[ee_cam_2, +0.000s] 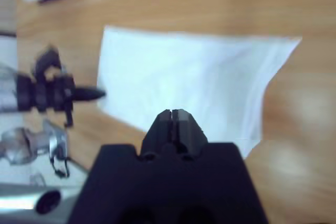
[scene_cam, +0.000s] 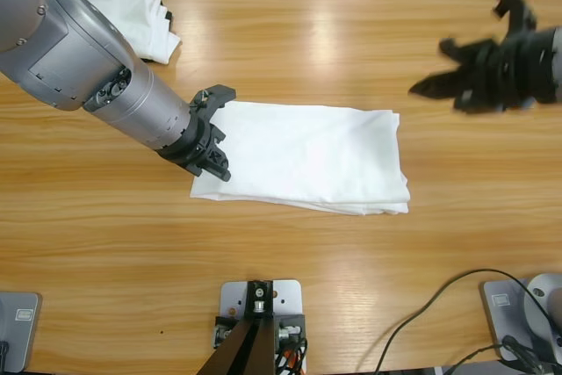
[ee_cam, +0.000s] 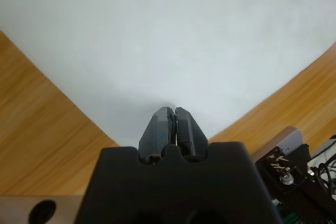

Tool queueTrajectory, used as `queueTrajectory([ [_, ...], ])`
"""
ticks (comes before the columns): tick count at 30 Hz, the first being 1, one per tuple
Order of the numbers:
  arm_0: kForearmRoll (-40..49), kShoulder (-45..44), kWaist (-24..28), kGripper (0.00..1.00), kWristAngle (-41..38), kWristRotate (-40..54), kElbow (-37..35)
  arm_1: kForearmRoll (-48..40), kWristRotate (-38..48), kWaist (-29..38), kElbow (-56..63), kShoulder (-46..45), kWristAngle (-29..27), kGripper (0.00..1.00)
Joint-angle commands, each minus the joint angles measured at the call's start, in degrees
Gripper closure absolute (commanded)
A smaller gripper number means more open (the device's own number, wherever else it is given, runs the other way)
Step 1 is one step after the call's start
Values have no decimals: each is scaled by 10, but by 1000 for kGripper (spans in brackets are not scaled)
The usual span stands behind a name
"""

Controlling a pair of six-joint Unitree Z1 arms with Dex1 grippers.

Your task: Fold clothes

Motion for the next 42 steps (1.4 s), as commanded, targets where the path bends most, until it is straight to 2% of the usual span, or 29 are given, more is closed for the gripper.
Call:
queueTrajectory([
  [1,-9,15,-4,1000,-9,-14,11,-160,53,43,168,37,-33,1000],
  [5,0,33,-7,1000,0,-14,15,-180,64,43,184,72,-59,1000],
  [11,0,58,-9,1000,7,-21,15,-188,91,43,184,103,-50,1000],
  [16,0,62,-9,1000,6,-22,17,-71,150,43,179,104,-54,1000],
  [22,-3,64,-9,1000,4,-22,16,-32,172,43,170,106,-73,1000],
  [24,-2,60,-9,1000,4,-22,16,-26,171,45,168,79,-95,1000],
  [26,-2,57,-10,1000,4,-22,17,1,144,55,143,10,-129,1000],
  [29,-3,58,-10,1000,4,-22,17,37,119,83,67,-49,-131,1000],
  [32,-4,65,-14,1000,6,-24,14,-13,136,119,58,-8,-94,1000],
  [36,-4,67,-14,1000,9,-30,15,-124,143,134,81,53,-56,1000],
  [42,-4,67,-15,1000,11,-31,14,-209,158,134,149,146,-46,1000],
])
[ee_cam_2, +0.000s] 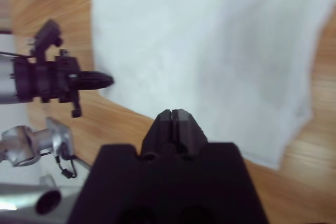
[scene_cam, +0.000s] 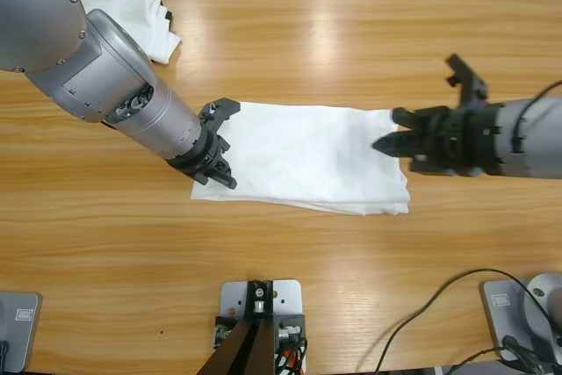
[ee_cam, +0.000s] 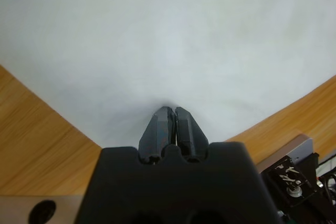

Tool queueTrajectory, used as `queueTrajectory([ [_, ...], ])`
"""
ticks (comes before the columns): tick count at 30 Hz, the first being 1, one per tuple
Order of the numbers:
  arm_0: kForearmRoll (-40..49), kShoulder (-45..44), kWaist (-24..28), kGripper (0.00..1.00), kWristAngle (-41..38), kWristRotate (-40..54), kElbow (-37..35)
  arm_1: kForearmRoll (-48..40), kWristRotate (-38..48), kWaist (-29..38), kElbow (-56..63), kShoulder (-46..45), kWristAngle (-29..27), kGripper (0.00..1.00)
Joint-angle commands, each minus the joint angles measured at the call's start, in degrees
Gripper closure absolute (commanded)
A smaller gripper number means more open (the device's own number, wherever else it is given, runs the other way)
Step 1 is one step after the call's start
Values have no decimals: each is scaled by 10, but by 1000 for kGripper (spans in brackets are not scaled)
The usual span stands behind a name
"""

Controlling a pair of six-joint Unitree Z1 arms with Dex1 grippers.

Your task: Fold clothes

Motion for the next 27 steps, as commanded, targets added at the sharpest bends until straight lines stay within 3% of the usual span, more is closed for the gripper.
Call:
queueTrajectory([
  [1,-2,36,-5,1000,7,-7,14,-90,25,8,84,122,17,1000],
  [4,-1,36,-5,1000,7,-7,14,-68,50,8,101,116,-5,1000],
  [11,-1,37,-5,1000,7,-8,14,95,80,8,87,47,-75,1000],
  [19,-1,33,-5,1000,7,-11,16,116,82,8,81,54,-77,1000],
  [24,3,9,-3,1000,12,-20,16,172,37,14,21,-10,-111,1000],
  [25,6,-4,1,1000,15,-23,16,211,21,23,-14,-26,-128,707],
  [26,9,-18,7,1000,18,-25,16,245,-3,29,-47,-39,-145,154],
  [27,11,-31,15,1000,19,-28,17,282,-27,32,-80,-48,-164,4],
])
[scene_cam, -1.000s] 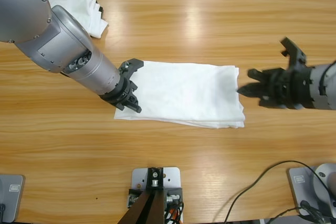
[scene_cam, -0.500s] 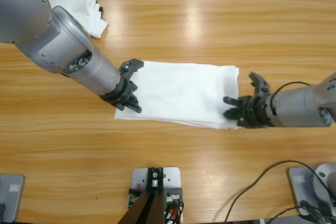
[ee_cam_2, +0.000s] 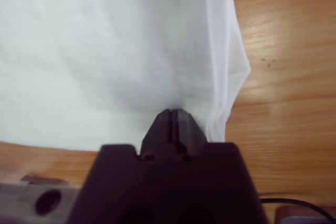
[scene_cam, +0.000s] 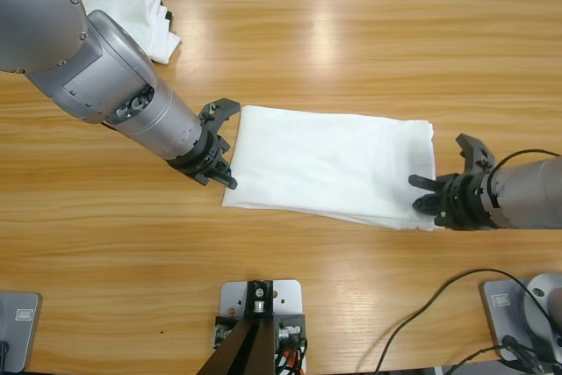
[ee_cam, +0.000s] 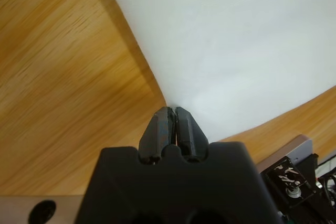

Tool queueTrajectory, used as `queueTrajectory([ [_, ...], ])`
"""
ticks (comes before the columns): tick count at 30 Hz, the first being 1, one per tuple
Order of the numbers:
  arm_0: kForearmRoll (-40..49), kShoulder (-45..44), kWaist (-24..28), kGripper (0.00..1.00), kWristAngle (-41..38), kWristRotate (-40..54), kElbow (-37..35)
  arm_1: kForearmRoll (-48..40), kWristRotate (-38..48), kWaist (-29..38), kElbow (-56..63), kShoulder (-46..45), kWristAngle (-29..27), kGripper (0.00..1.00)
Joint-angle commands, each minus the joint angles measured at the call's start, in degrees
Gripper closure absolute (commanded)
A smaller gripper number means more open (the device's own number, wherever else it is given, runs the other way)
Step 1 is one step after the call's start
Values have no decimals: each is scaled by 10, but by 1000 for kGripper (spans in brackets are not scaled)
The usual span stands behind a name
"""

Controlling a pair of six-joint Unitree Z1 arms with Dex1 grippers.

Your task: Fold clothes

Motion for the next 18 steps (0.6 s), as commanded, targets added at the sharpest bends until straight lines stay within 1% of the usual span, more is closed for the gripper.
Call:
queueTrajectory([
  [1,12,-40,24,1000,18,-25,20,203,-106,33,-178,-95,-106,0],
  [3,10,-66,50,1000,18,-45,36,259,-108,39,-222,-94,-132,0],
  [5,4,-89,69,1000,15,-68,50,279,-119,41,-246,-94,-139,0],
  [6,1,-96,73,852,15,-76,51,282,-125,42,-254,-94,-139,0],
  [7,-9,-98,76,367,13,-82,55,283,-128,42,-260,-94,-136,0],
  [8,-25,-95,79,282,1,-83,62,283,-129,42,-262,-94,-132,0],
  [9,-53,-90,88,285,-30,-82,77,284,-129,42,-262,-94,-129,0],
  [11,-158,-71,121,285,-140,-84,133,293,-129,42,-262,-96,-124,0],
  [12,-195,-60,127,285,-166,-92,151,298,-129,42,-261,-100,-123,0],
  [15,-241,-32,129,285,-200,-108,159,307,-129,42,-261,-111,-120,0],
  [18,-254,-21,137,284,-196,-112,163,307,-127,42,-261,-113,-119,0],
])
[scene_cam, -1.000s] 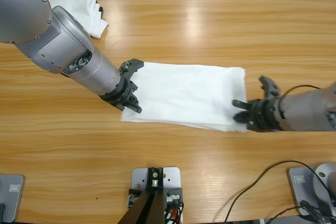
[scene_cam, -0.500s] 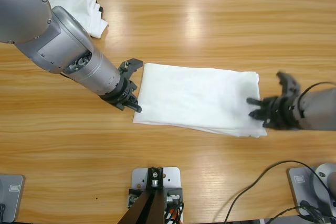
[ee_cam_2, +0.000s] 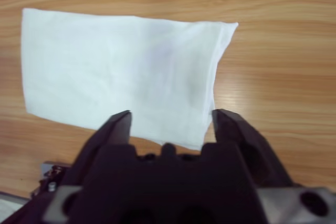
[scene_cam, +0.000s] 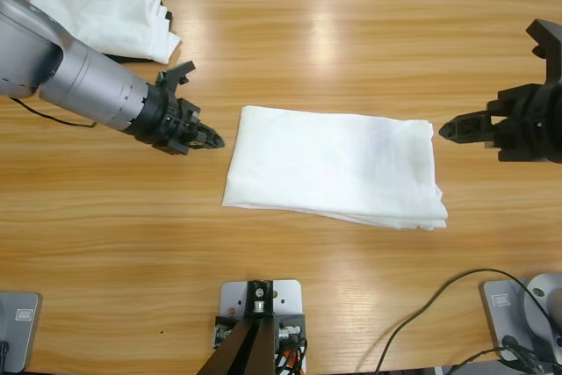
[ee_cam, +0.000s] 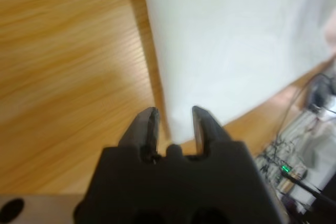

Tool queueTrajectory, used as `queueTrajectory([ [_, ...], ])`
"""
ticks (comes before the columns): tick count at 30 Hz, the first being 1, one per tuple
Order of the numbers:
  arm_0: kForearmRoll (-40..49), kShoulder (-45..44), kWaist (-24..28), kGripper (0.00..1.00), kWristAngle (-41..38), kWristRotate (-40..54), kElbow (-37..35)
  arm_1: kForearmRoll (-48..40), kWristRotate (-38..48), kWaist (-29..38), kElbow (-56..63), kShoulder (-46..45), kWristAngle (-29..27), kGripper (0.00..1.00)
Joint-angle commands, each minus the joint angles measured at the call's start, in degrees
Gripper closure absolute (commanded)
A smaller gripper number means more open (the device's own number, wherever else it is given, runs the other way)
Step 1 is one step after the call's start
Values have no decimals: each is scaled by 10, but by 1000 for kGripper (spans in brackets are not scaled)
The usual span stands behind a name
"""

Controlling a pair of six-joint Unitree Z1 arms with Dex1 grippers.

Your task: Fold clothes

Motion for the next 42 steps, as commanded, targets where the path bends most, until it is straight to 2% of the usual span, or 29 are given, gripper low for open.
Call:
queueTrajectory([
  [1,-82,64,21,285,-55,-25,40,16,-5,7,-1,-25,7,0],
  [5,-123,86,34,243,-57,-33,82,16,-3,7,0,-19,7,0],
  [9,-169,114,36,245,-79,-39,103,16,-3,7,0,-19,7,0],
  [20,-196,133,34,257,-128,-76,99,-6,-1,7,0,-4,7,0],
  [24,-192,138,15,270,-129,-84,88,-14,1,7,2,-5,6,0],
  [27,-191,145,10,356,-129,-88,73,-16,1,7,6,-7,5,0],
  [32,-181,152,-1,394,-129,-93,51,-17,1,7,13,-13,1,0],
  [36,-179,155,-3,507,-125,-94,46,-20,1,7,15,-13,1,0],
  [40,-183,158,-7,546,-124,-95,39,-21,1,7,19,-17,1,0],
  [42,-185,158,-12,642,-120,-94,38,-21,1,7,19,-17,1,0],
])
